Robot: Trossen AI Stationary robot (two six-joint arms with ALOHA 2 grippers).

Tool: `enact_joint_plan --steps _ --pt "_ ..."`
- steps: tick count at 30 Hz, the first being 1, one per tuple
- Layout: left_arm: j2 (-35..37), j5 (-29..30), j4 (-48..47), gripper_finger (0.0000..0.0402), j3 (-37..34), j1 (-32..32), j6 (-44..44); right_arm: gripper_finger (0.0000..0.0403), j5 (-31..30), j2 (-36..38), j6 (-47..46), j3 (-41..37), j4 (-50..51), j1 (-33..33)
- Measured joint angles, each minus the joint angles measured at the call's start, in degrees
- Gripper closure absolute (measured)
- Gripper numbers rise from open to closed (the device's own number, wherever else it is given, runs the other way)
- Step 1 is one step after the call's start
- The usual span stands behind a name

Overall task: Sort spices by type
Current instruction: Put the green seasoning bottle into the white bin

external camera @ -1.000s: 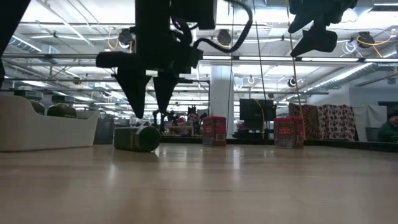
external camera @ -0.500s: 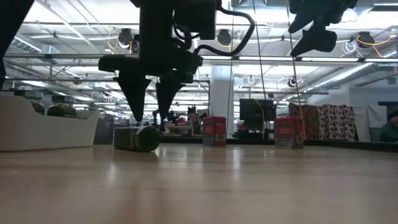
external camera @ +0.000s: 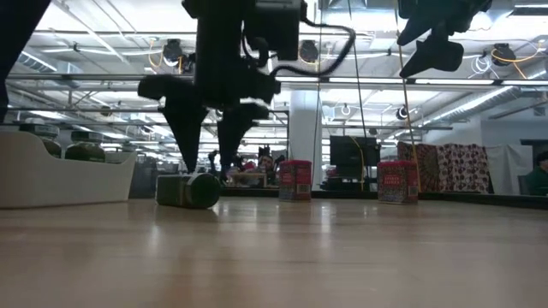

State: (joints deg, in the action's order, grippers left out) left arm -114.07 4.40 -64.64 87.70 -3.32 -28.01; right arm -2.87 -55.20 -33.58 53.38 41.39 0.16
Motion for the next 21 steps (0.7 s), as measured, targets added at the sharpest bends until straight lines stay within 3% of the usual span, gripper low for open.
enact_joint_plan --steps 21 --pt "-6.73 0.11 0.25 0.0104 0.0 0.73 -0.99 0.0115 -0.05 -3.56 0.24 0.02 0.04 0.0"
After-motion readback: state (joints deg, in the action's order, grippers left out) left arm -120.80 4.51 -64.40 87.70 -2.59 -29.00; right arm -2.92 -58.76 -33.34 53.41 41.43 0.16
